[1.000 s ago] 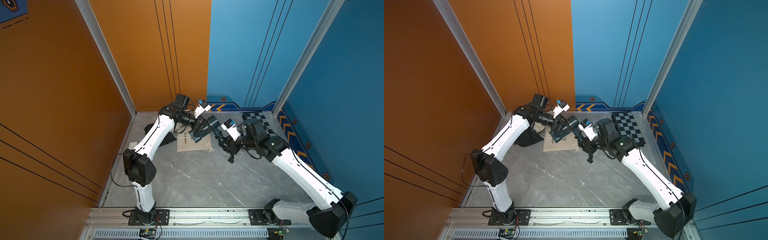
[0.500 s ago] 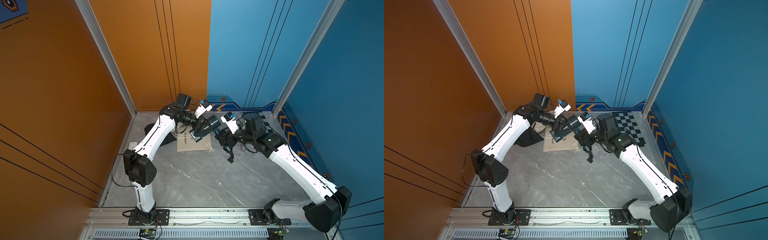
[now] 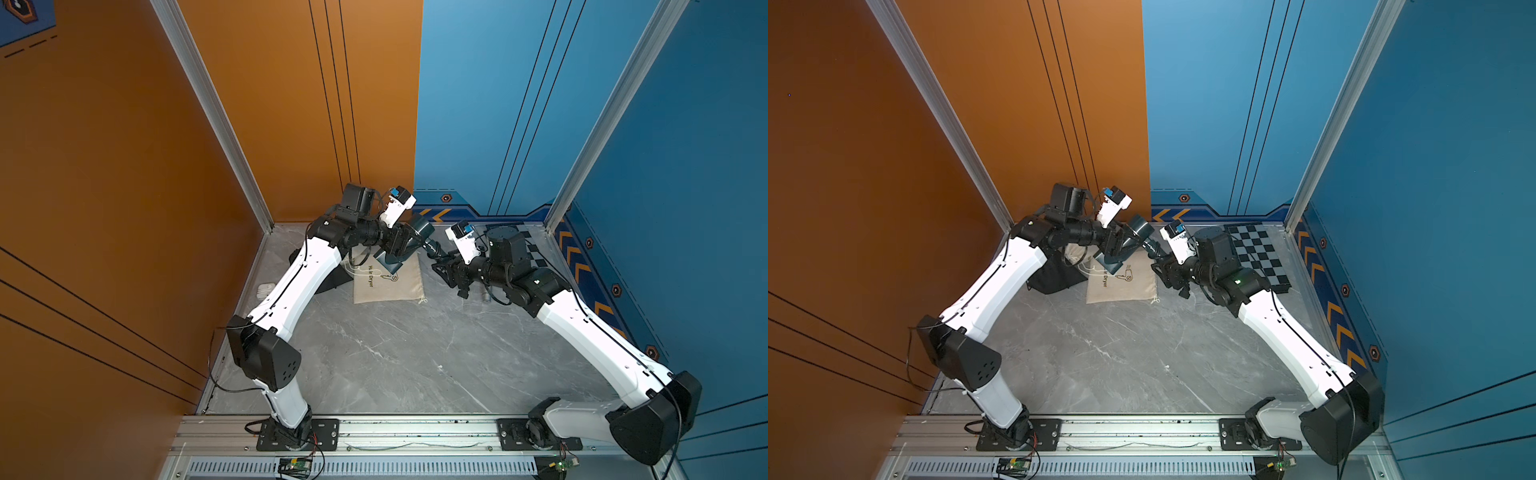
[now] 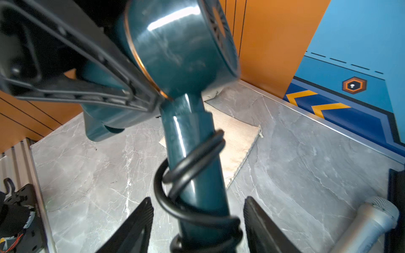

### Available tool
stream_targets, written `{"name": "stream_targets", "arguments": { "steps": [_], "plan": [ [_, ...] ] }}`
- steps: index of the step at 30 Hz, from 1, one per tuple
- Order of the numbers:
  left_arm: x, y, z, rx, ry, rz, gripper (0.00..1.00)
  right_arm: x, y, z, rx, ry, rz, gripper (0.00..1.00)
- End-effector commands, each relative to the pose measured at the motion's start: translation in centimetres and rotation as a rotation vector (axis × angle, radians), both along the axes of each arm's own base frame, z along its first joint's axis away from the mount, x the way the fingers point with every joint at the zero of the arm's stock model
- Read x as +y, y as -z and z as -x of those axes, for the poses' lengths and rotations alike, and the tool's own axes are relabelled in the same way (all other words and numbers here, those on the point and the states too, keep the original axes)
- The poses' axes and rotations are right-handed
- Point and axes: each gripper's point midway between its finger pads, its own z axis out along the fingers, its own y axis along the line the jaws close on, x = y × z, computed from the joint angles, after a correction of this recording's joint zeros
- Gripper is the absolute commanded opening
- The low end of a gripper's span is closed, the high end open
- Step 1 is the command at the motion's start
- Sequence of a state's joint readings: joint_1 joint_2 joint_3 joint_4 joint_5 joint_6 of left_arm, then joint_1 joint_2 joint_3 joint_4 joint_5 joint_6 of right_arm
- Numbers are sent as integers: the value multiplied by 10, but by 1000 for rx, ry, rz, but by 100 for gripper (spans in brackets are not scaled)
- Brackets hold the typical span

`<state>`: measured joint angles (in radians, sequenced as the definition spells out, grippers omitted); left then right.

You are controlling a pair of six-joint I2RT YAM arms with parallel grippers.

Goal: Pack away hair dryers
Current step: Pick up the hair dryer from the center of the board, then fold the hair dryer.

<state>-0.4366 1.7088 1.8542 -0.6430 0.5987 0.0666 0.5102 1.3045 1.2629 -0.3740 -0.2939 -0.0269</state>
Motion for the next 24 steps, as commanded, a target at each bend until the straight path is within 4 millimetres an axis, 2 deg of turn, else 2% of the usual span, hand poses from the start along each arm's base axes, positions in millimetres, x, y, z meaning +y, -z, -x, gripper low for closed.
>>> {"name": "stream_targets", "arguments": {
  "steps": [1,4,8,14,20,24],
  "plan": [
    [12,-29,-9,-83,-97,48,14,-15,0,-1,-25,58,45,67],
    [15,-30,-7,-88,-115,42,14,-17,2,-2,-29,70,63,65],
    [21,-29,-7,-94,-145,28,14,-12,5,0,-39,64,110,55],
    [23,-31,-5,-100,-158,26,13,-10,13,-2,-38,61,185,46],
    [23,-33,-3,-101,-154,31,13,-5,15,-1,-32,26,198,47],
    [21,-32,-1,-96,-145,32,13,0,21,-1,-19,5,215,51]
  ]
}}
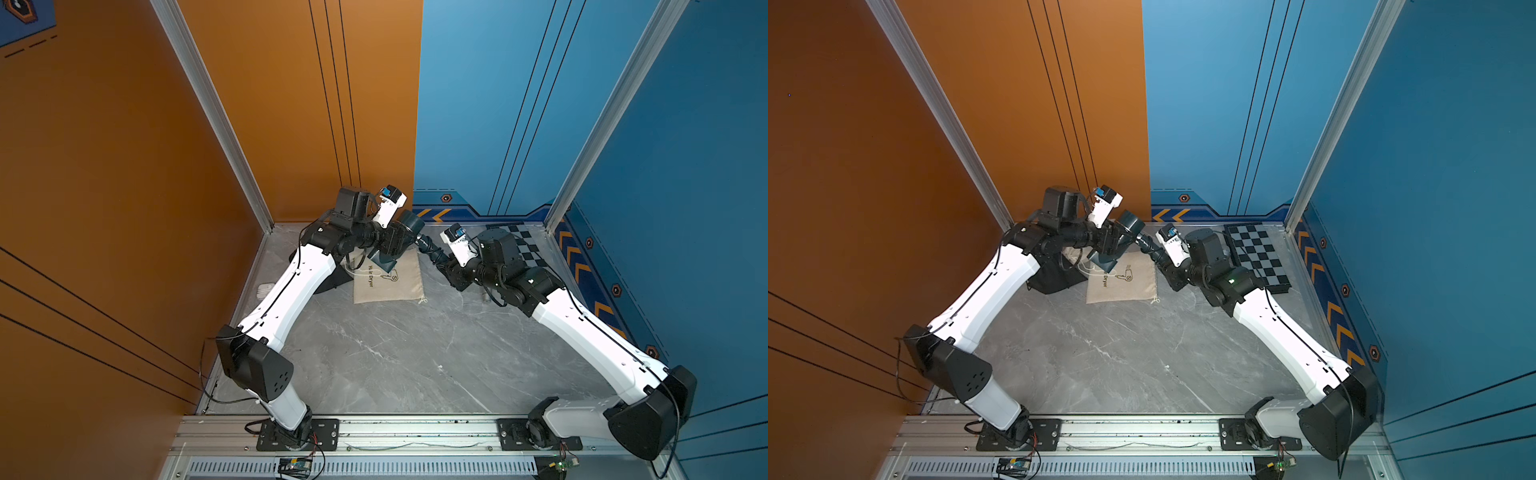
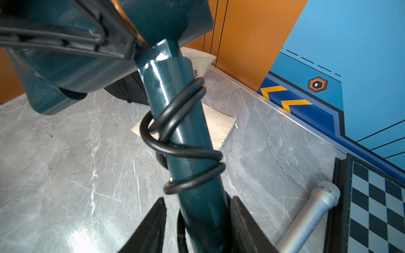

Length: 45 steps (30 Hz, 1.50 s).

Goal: Pack away hair dryers
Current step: Fold the hair dryer.

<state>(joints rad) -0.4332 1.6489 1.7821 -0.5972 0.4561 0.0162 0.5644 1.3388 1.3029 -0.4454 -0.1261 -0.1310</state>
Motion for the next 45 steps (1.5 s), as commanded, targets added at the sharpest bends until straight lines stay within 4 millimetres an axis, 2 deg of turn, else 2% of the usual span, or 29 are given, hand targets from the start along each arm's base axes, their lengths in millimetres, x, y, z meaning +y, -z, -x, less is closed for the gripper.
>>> {"name": "stream_targets", "arguments": {
  "steps": [1,8,12,15,21,27,30,33,36,39,41,45],
  "plan": [
    [0,-34,10,-76,6,59,13,5,9,5,32,-29,46,51],
    [-2,-34,14,-77,20,55,13,10,12,1,46,-48,61,51],
    [1,-33,13,-78,11,40,13,10,7,6,44,-61,60,68],
    [3,-31,11,-70,6,33,13,4,7,11,43,-59,66,73],
    [5,-30,7,-52,-9,35,12,-7,19,14,57,-34,89,75],
    [2,-30,9,-40,-2,43,11,2,17,3,57,-48,91,73],
    [1,-28,11,-34,1,42,11,7,14,-7,59,-35,83,68],
    [1,-26,11,-32,-6,37,11,12,13,-15,75,-15,61,53],
    [1,-24,9,-30,-23,28,9,15,9,-21,84,27,2,32],
    [0,-25,5,-28,-57,29,8,18,7,-25,99,81,-51,22],
    [-3,-28,1,-34,-83,49,7,23,4,-26,108,109,-101,18],
    [-9,-31,-5,-55,-132,84,6,24,-9,-35,74,236,-228,18]
  ]
}}
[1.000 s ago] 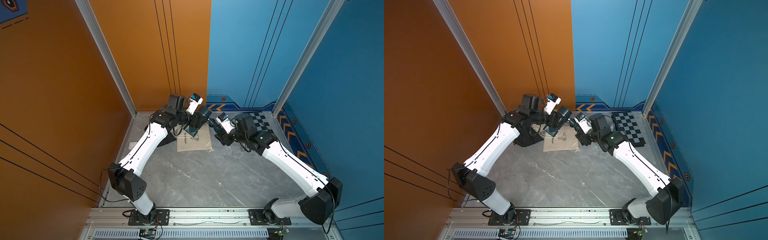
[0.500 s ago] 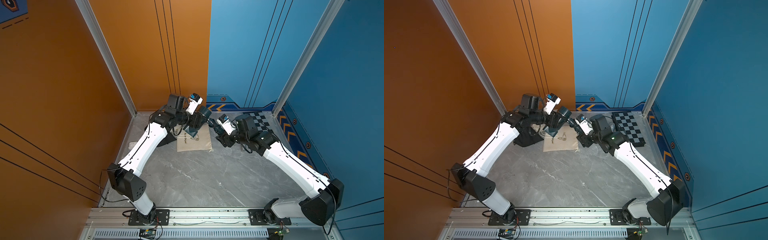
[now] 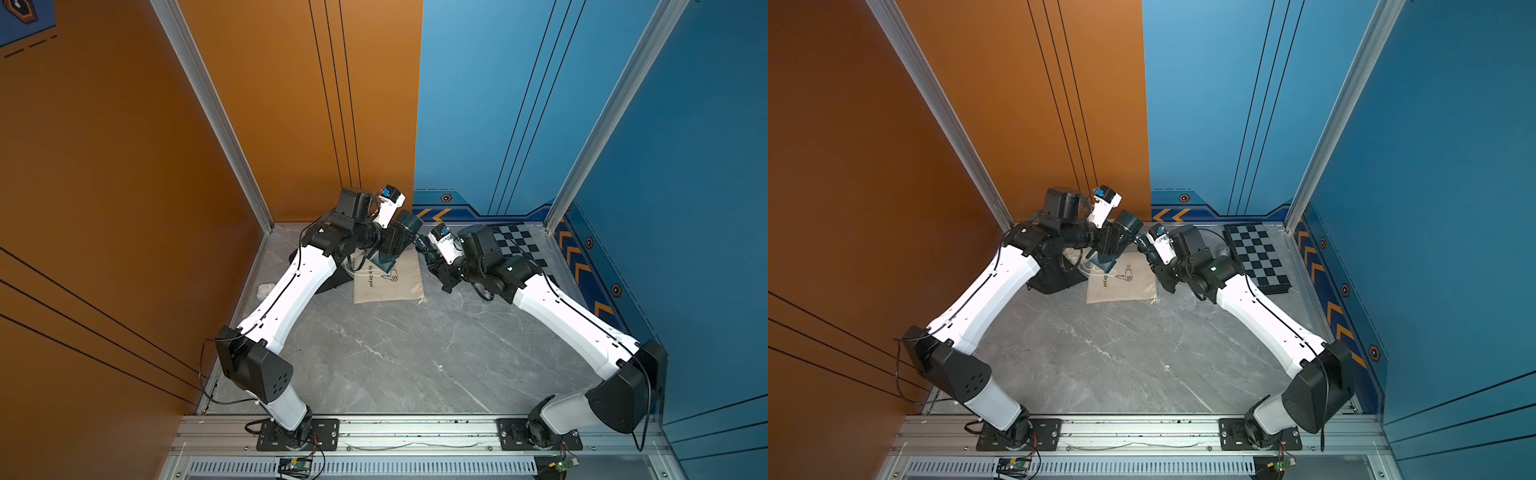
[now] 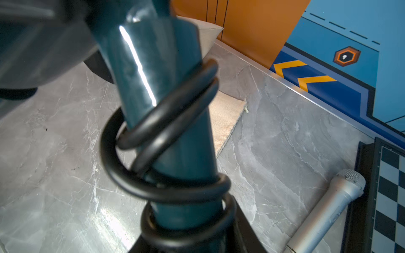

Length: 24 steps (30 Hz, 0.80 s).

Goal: Pack away hair dryers
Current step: Fold the hair dryer.

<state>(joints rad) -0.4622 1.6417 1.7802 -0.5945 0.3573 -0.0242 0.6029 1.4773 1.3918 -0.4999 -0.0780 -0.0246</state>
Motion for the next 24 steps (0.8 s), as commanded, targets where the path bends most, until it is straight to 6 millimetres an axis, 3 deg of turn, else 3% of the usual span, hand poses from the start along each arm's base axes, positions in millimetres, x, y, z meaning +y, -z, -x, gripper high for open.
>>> {"name": "stream_targets", "arguments": {
  "steps": [1,4,8,9,14,24],
  "plan": [
    [-10,-32,-4,-66,-78,112,6,1,-41,-23,-69,244,-271,17],
    [-11,-37,-9,-100,-134,158,6,0,-50,-26,-73,359,-431,17],
    [-15,-42,-16,-140,-213,254,6,11,-50,-28,-62,460,-607,16],
    [-17,-47,-17,-157,-225,277,5,28,-50,-19,-51,434,-632,16],
    [-38,-54,-11,-207,-255,328,6,49,-65,-17,-77,463,-762,17],
    [-59,-52,1,-263,-337,416,4,52,-75,-19,-36,501,-998,22]
  ]
}}
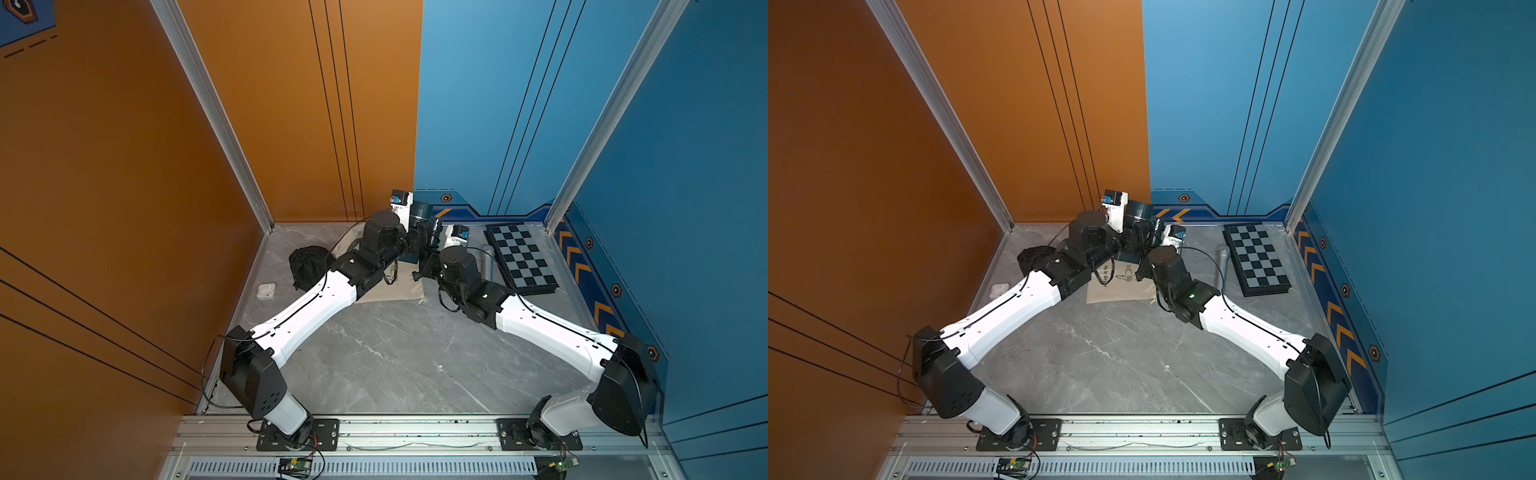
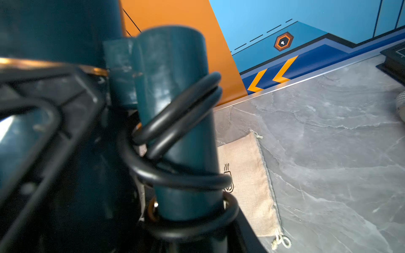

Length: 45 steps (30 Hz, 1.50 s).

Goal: Pack away hair dryers
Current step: Fold the hair dryer.

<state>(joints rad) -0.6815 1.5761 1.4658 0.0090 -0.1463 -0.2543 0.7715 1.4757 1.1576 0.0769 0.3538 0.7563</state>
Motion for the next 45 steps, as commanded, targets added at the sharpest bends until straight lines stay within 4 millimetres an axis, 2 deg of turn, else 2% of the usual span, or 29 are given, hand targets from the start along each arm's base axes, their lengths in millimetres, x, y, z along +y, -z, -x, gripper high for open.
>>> {"name": "stream_targets", "arguments": {
  "steps": [1,8,9,13,16,19,28,33,36,40,45],
  "plan": [
    [-23,-37,18,-61,19,214,4,28,-56,4,-100,-52,-322,23],
    [-26,-41,20,-84,6,248,2,24,-49,0,-84,-72,-424,28],
    [-29,-41,21,-84,11,249,2,24,-50,-1,-87,-83,-441,31],
    [-29,-44,24,-94,26,240,2,16,-48,-2,-59,-98,-405,59],
    [-23,-48,23,-97,25,222,2,4,-44,2,-41,-95,-312,68],
    [-15,-52,22,-98,18,205,2,-4,-40,11,-21,-112,-217,68],
    [12,-49,6,-85,-31,170,2,-30,-35,48,-1,-165,-78,64],
    [18,-50,2,-84,-32,165,1,-68,-30,46,15,-75,-20,62],
    [18,-48,2,-78,-28,160,1,-81,-21,36,48,-50,8,60],
    [15,-49,3,-72,-13,173,1,-83,0,18,119,-66,86,57],
    [7,-50,8,-64,17,183,1,-70,4,2,129,-117,137,54]
  ]
}}
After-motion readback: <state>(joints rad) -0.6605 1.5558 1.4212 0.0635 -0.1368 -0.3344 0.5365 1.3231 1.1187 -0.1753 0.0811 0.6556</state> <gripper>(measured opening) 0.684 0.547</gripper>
